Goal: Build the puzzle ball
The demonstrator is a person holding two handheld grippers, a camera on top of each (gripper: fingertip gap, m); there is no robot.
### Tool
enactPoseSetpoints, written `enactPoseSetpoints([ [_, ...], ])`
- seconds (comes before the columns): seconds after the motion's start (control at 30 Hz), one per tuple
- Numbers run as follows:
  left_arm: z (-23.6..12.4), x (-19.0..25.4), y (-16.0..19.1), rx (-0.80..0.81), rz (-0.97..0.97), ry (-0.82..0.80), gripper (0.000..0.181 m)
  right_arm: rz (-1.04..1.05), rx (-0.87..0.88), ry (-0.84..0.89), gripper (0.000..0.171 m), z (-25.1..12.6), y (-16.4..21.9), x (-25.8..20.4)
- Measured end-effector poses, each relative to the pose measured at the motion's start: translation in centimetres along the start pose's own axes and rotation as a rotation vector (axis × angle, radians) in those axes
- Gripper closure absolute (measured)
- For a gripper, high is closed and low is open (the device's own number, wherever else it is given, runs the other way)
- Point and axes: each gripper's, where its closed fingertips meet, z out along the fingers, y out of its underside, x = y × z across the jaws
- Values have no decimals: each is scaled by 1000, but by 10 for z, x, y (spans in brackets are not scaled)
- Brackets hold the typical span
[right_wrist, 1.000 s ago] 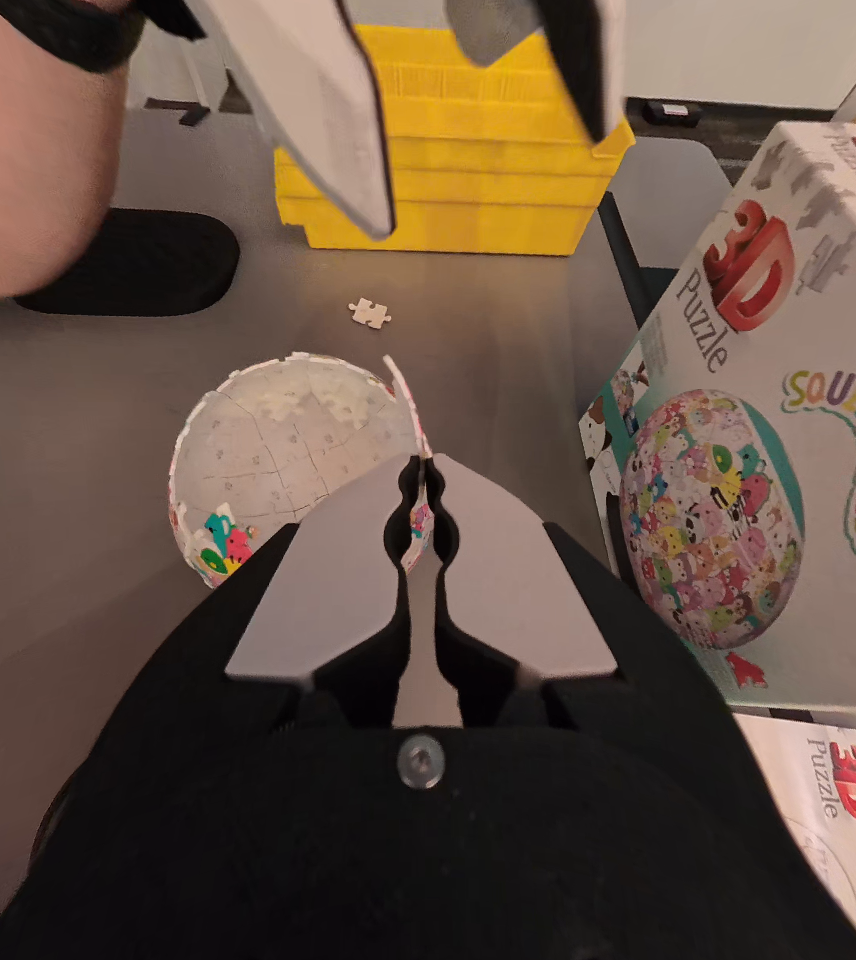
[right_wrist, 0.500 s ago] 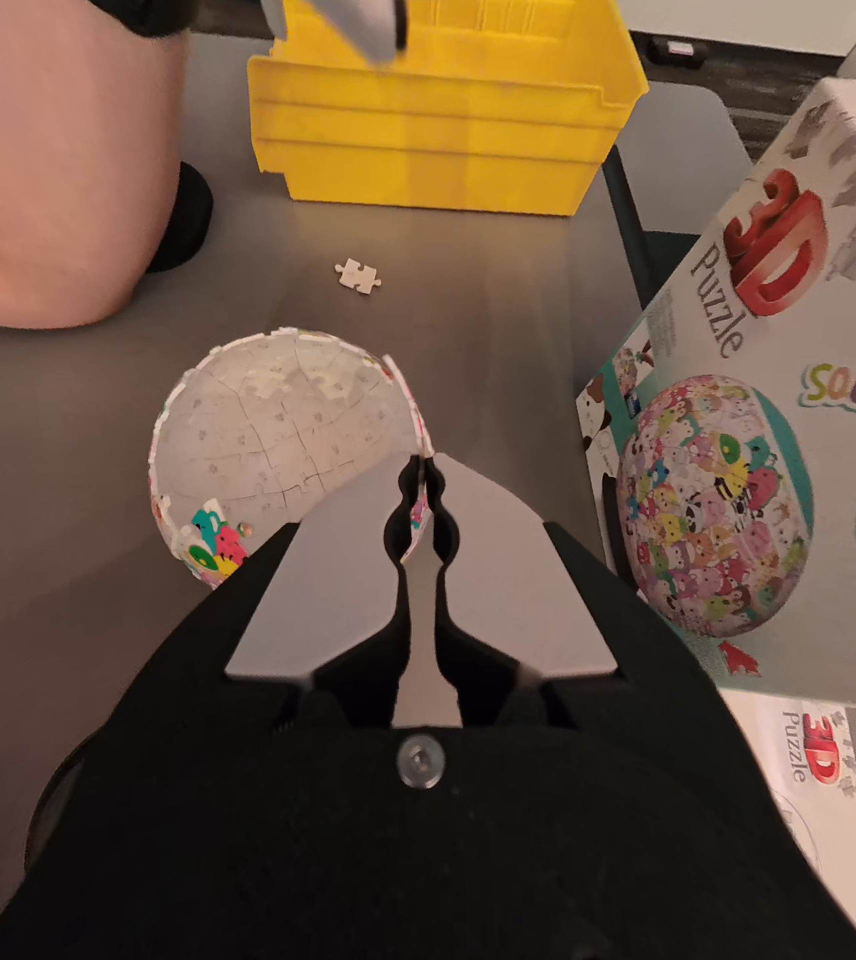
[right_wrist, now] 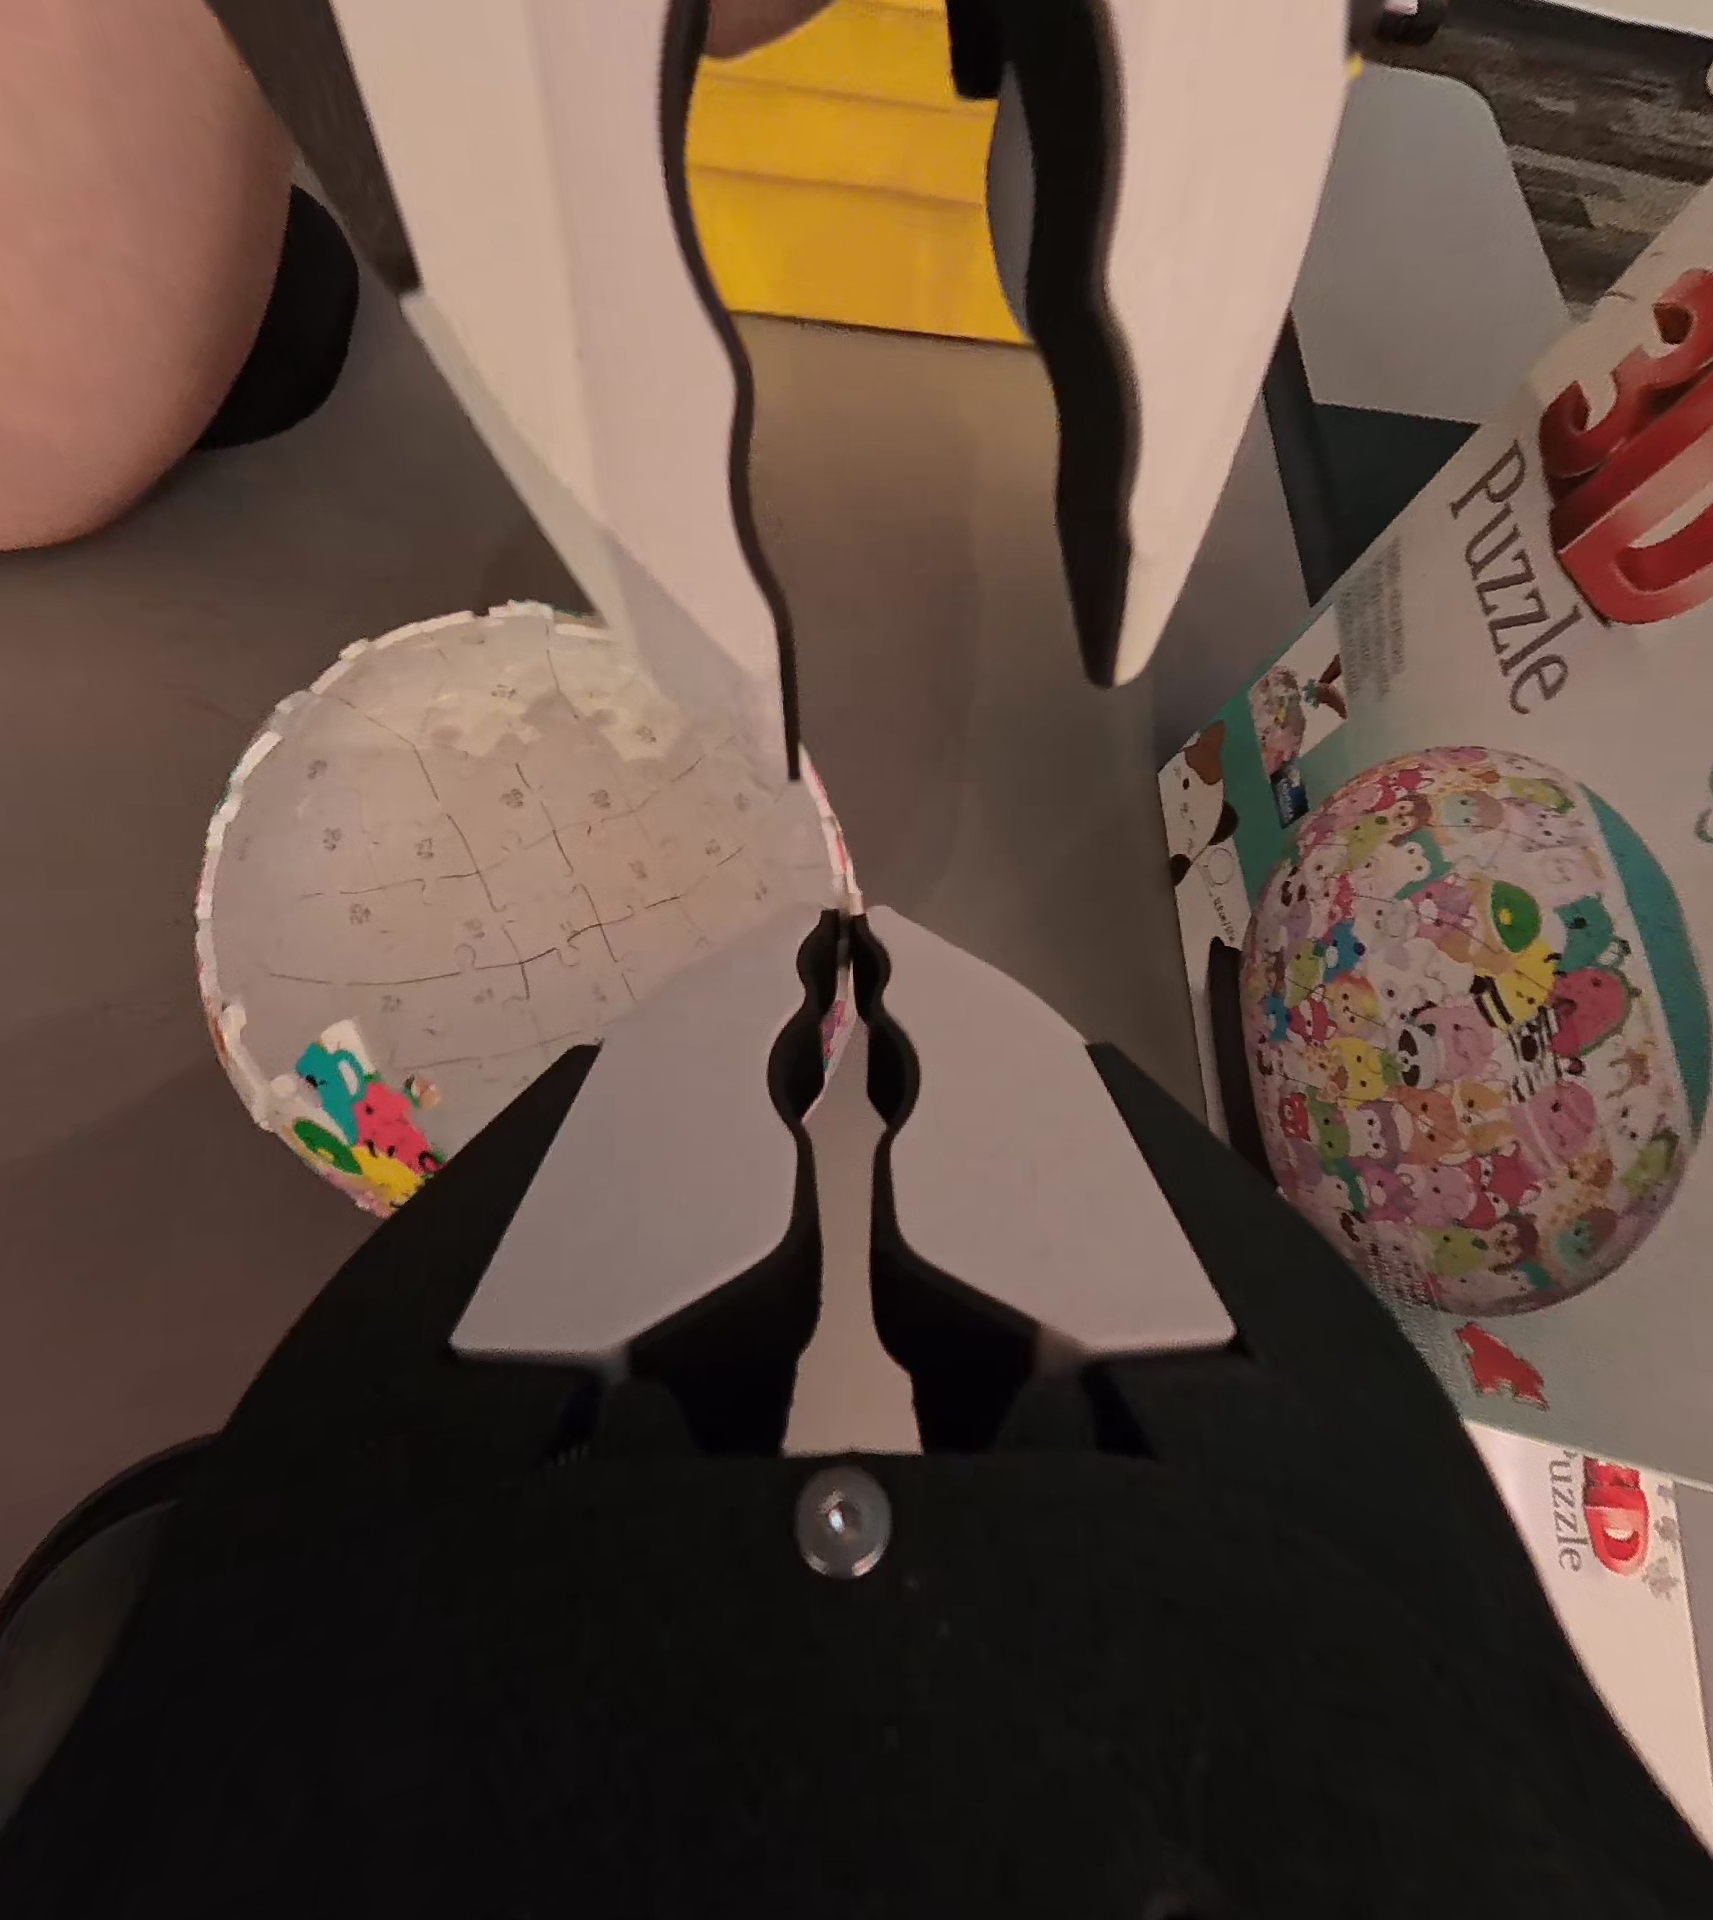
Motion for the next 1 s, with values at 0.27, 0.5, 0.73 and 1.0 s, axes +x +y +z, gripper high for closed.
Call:
enactPoseSetpoints([
  [0.27, 12, 1, 9, -97, 31, -28, 141, -2, -22, 14, 168, 0, 1, 2],
  [0.5, 17, 4, 18, -168, 29, -26, 141, -10, -40, 20, 168, 1, 0, 0],
  [0.73, 22, 0, 27, -243, 69, -83, 140, -10, -73, 34, 168, 4, 3, 0],
  [1.0, 21, 0, 29, -258, 89, -96, 141, -10, -68, 45, 168, 2, 3, 1],
])
